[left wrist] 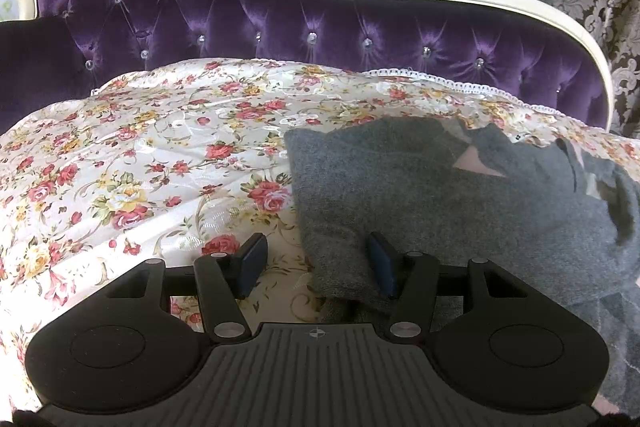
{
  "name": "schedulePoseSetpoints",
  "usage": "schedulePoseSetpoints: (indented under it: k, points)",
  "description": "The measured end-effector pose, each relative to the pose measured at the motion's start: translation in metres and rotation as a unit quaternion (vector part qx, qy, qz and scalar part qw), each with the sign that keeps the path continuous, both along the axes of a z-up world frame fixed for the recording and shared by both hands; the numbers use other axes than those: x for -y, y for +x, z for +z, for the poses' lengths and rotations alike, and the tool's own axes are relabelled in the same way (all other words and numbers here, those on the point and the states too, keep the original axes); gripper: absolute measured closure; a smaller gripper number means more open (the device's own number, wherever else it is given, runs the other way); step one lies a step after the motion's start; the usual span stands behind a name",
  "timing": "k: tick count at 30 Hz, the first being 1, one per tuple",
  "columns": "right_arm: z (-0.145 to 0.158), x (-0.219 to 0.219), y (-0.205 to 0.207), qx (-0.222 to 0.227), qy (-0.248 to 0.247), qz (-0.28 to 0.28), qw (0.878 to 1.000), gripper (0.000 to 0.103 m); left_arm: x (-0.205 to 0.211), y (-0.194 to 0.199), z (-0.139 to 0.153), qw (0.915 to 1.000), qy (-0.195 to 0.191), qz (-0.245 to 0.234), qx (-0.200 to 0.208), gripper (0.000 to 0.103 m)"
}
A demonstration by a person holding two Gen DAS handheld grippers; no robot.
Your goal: Fold small clothes
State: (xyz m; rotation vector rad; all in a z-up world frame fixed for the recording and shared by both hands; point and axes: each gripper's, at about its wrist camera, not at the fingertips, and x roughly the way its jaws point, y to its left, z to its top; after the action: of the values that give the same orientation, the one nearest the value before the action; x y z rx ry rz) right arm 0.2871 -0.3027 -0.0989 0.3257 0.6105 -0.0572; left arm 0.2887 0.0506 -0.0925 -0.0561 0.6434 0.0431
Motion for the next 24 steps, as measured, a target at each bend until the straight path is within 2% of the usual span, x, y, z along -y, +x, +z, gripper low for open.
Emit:
schedulePoseSetpoints:
  k: [1,2,3,4,5,9,10,12,15,18,24]
  points:
    - [-0.001,0.000,0.003,0.001,0.008,0.001,1.000,0.086,0.000,0.000,0.000,1.0000,0.000,0.000,-0.001,0.048]
    - [-0.001,-0.001,0.006,0.002,0.016,0.004,1.000,0.077,0.000,0.000,0.000,1.0000,0.000,-0.001,-0.001,0.048]
    - [-0.002,-0.002,0.010,0.001,0.021,0.004,1.000,0.067,0.000,0.000,0.000,1.0000,0.000,-0.001,0.000,0.048]
    - [-0.004,-0.003,0.016,-0.004,0.023,0.003,1.000,0.046,0.000,0.000,0.000,1.0000,0.001,-0.001,0.000,0.048]
    - [-0.006,-0.005,0.022,-0.011,0.023,0.000,1.000,0.039,0.000,0.000,0.000,1.0000,0.001,0.000,0.000,0.048]
    - [-0.015,-0.013,0.035,-0.023,0.002,-0.001,1.000,0.039,0.000,0.001,-0.001,1.0000,0.004,-0.001,0.000,0.048]
    - [-0.016,-0.013,0.038,-0.026,-0.003,0.000,1.000,0.043,0.000,0.001,-0.001,1.0000,0.004,-0.001,0.000,0.048]
    - [-0.016,-0.016,0.038,-0.023,-0.016,0.001,1.000,0.093,0.000,0.001,-0.001,1.0000,0.003,-0.001,0.000,0.048]
    - [-0.007,-0.016,0.029,-0.006,-0.019,0.013,1.000,0.094,0.000,0.001,-0.001,1.0000,0.005,-0.001,0.000,0.048]
    - [0.005,-0.014,0.011,0.015,-0.042,-0.004,0.999,0.094,0.001,0.001,-0.001,1.0000,0.007,-0.001,0.000,0.048]
    - [-0.014,0.001,0.004,-0.035,-0.036,-0.023,0.998,0.094,0.001,0.002,-0.001,1.0000,0.009,-0.001,-0.003,0.047]
